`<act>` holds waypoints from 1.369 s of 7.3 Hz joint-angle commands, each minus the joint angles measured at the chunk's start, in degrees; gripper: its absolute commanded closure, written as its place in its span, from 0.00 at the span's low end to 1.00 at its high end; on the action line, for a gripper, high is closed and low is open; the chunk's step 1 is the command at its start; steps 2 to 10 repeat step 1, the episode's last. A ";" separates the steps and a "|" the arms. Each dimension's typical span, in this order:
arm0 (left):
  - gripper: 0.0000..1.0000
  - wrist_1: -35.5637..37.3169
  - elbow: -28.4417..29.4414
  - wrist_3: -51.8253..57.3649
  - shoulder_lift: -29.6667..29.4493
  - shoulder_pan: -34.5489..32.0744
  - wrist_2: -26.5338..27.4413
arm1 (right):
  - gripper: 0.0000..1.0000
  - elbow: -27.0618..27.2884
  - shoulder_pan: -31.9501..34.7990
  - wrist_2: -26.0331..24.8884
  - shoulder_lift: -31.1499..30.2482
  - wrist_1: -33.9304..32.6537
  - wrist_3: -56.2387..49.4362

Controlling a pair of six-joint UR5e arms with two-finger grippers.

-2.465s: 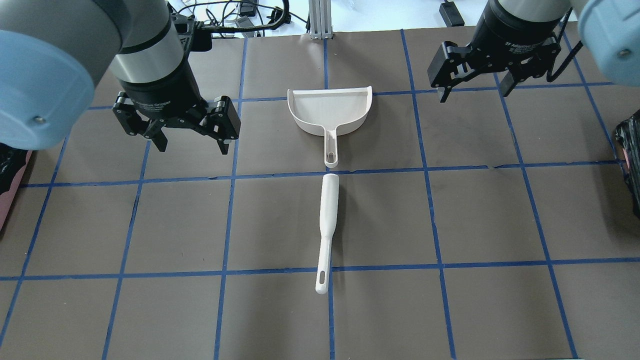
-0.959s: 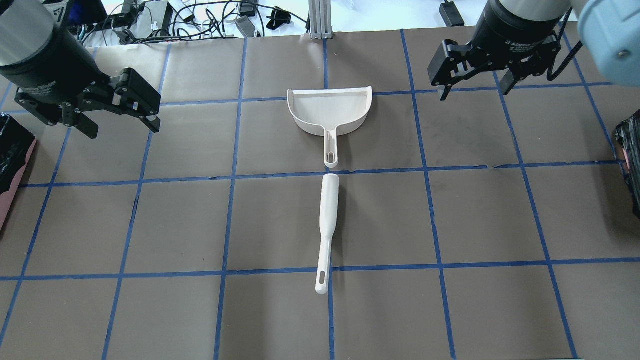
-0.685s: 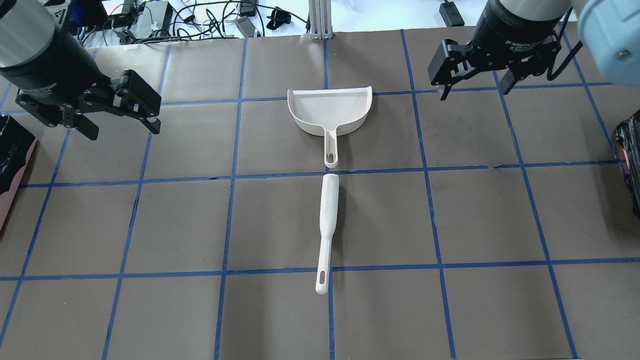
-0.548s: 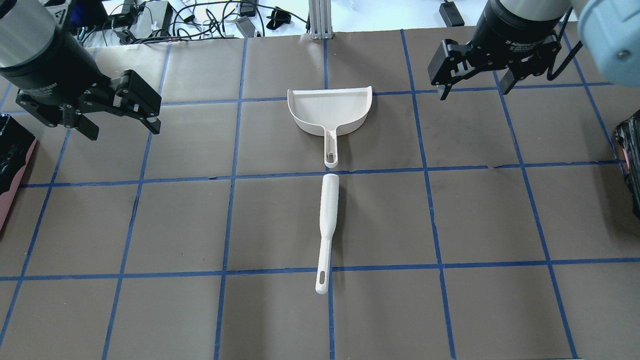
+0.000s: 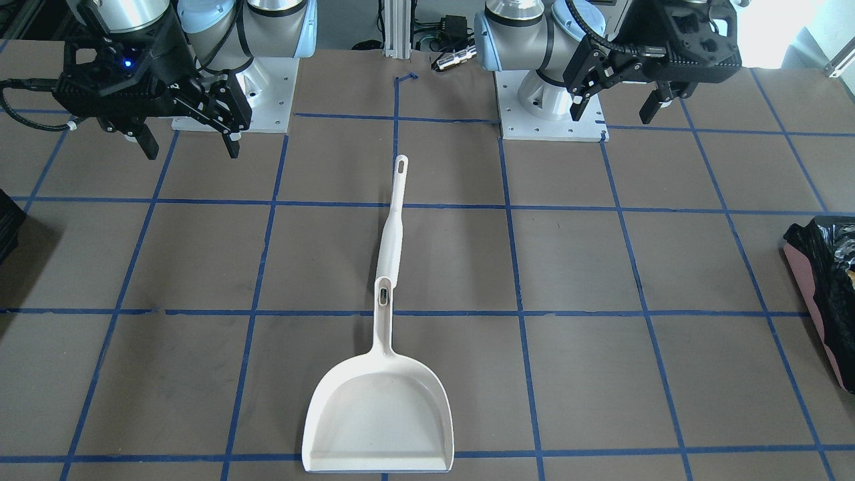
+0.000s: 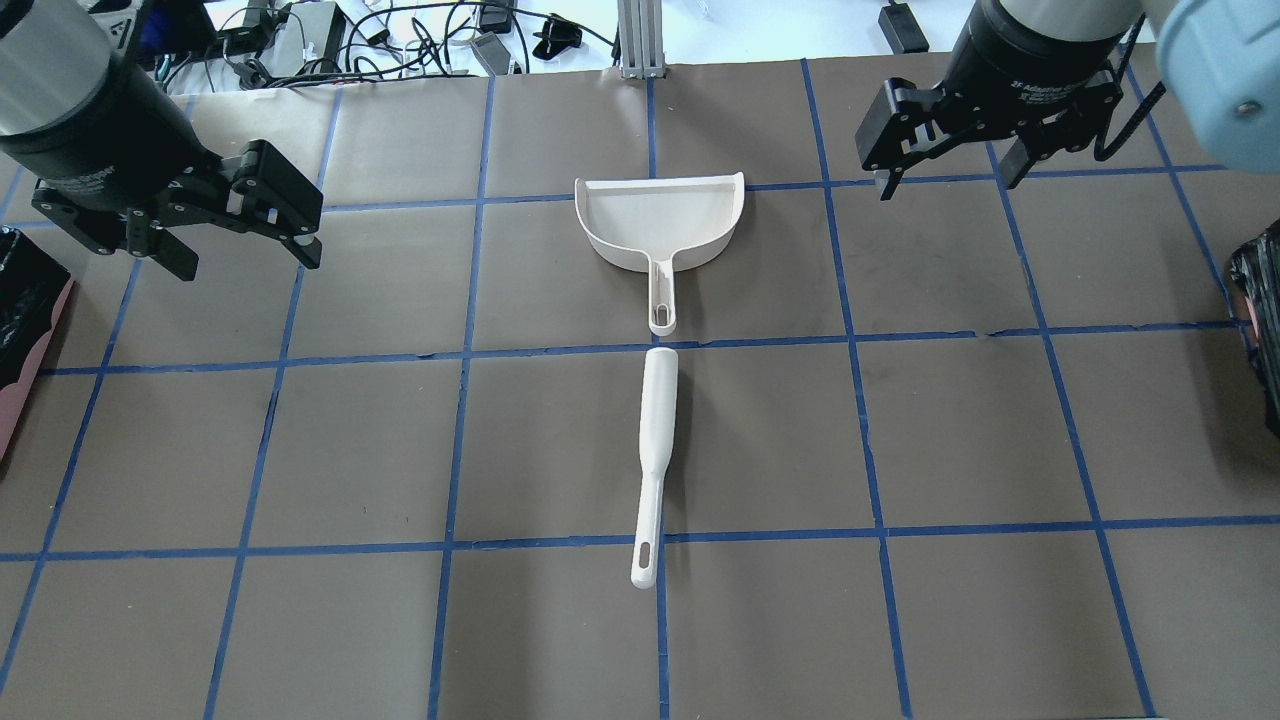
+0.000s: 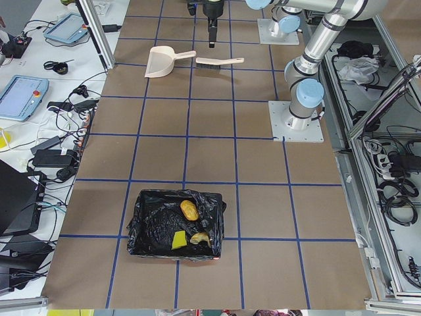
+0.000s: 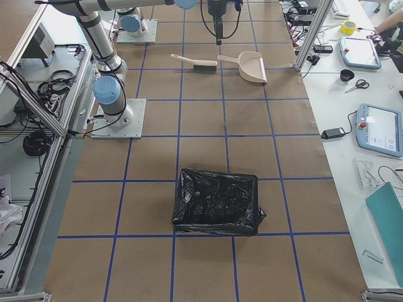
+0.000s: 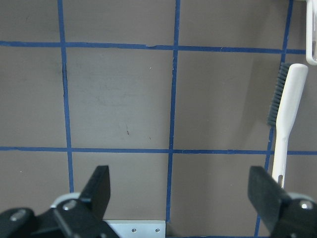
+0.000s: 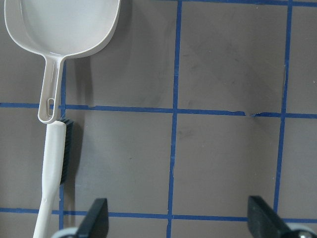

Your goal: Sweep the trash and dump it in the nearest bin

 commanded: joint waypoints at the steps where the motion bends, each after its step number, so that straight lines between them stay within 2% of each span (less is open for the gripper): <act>1: 0.00 0.45 0.09 0.08 -0.33 0.09 -0.02 | 0.00 0.00 0.00 -0.06 0.00 -0.03 -0.01; 10: 0.00 0.45 0.09 0.08 -0.33 0.09 -0.02 | 0.00 0.00 0.00 -0.06 0.00 -0.03 -0.01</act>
